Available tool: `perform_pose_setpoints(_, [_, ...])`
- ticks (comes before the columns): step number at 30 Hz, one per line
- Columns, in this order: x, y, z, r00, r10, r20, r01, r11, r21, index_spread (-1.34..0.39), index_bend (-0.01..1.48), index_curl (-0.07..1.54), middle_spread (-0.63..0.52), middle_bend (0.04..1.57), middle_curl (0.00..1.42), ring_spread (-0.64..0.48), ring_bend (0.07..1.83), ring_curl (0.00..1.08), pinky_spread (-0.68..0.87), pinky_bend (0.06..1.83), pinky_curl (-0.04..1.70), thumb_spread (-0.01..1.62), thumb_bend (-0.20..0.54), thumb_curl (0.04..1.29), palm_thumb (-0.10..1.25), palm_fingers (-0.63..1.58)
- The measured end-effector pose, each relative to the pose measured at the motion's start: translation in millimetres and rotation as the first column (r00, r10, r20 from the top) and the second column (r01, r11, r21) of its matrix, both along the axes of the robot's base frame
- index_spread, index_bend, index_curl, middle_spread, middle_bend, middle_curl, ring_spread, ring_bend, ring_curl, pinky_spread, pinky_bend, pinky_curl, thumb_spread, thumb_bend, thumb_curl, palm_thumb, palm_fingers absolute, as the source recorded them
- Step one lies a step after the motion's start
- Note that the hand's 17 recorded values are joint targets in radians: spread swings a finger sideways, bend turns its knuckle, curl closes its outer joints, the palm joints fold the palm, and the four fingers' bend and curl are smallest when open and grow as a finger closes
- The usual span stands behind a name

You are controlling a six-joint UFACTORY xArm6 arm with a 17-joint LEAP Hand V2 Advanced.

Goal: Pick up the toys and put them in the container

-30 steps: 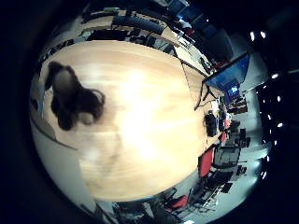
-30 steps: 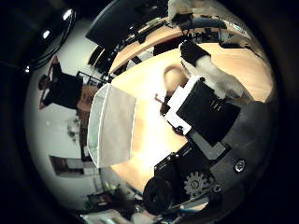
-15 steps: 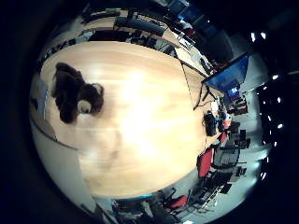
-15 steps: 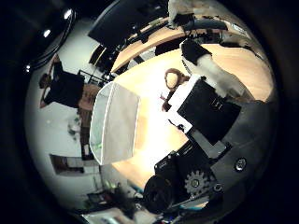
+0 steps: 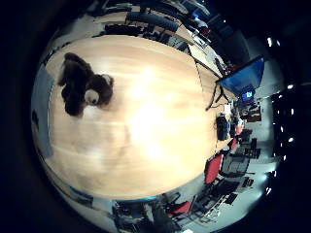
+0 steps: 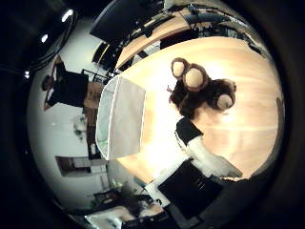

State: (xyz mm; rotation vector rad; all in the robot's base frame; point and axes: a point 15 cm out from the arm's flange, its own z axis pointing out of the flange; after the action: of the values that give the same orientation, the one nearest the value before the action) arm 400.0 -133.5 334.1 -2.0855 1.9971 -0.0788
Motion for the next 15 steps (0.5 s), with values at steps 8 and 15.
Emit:
perform_pose_setpoints(8, [-22, 28, 28, 0.99, 0.088, -0.107, -0.083, 0.995, 0.048, -0.5, 0.19, 0.49, -0.16, 0.39, 0.41, -0.07, 0.59, 0.25, 0.34, 0.77, 0.31, 0.89, -0.044, 0.29, 0.43, 0.11])
perform_pose_setpoints(15, [-51, 45, 67, 0.981, 0.127, -0.146, -0.121, 0.992, 0.045, -0.48, 0.19, 0.45, -0.1, 0.35, 0.38, 0.0, 0.51, 0.23, 0.44, 0.7, 0.26, 0.9, -0.035, 0.29, 0.39, 0.15])
